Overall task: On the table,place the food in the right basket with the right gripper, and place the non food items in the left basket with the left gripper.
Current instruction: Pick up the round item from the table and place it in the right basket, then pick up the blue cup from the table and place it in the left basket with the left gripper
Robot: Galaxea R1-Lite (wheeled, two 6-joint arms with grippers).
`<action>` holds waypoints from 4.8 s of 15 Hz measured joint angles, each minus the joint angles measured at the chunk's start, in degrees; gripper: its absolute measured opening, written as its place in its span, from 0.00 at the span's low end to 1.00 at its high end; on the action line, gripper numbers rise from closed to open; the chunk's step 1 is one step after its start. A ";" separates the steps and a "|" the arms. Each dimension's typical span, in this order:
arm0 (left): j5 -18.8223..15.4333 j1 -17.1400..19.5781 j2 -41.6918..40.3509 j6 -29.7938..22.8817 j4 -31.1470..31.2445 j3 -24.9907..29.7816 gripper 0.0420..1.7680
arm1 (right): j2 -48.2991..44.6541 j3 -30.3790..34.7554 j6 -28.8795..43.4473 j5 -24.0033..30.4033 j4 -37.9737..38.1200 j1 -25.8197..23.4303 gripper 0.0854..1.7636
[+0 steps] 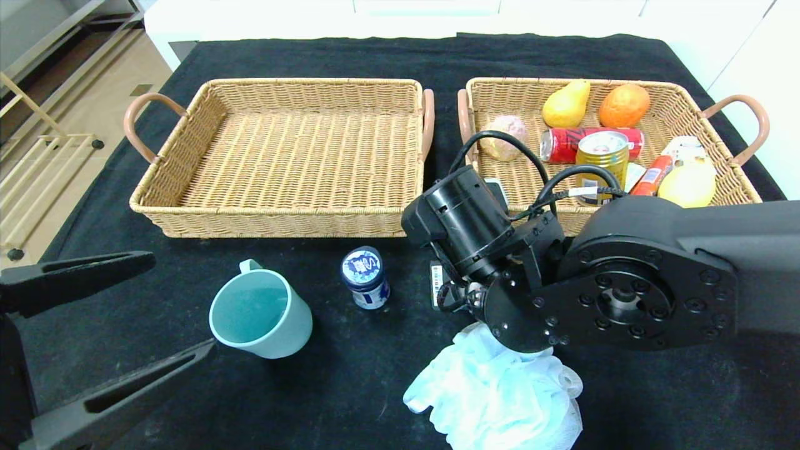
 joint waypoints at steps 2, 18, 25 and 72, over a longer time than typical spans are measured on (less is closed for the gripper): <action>0.00 0.00 0.00 0.00 0.02 0.00 0.97 | -0.69 -0.09 -0.56 0.00 0.27 0.15 0.05; -0.06 -0.20 0.57 0.93 0.17 0.66 0.97 | -17.83 0.56 -5.35 0.11 7.83 -2.82 0.05; -0.01 -0.17 0.44 1.21 0.02 0.79 0.97 | -18.91 0.23 -9.35 3.67 1.51 -8.90 0.05; 0.18 0.07 0.99 1.32 0.91 0.74 0.97 | -34.90 34.44 -30.99 37.32 -30.28 -12.26 0.95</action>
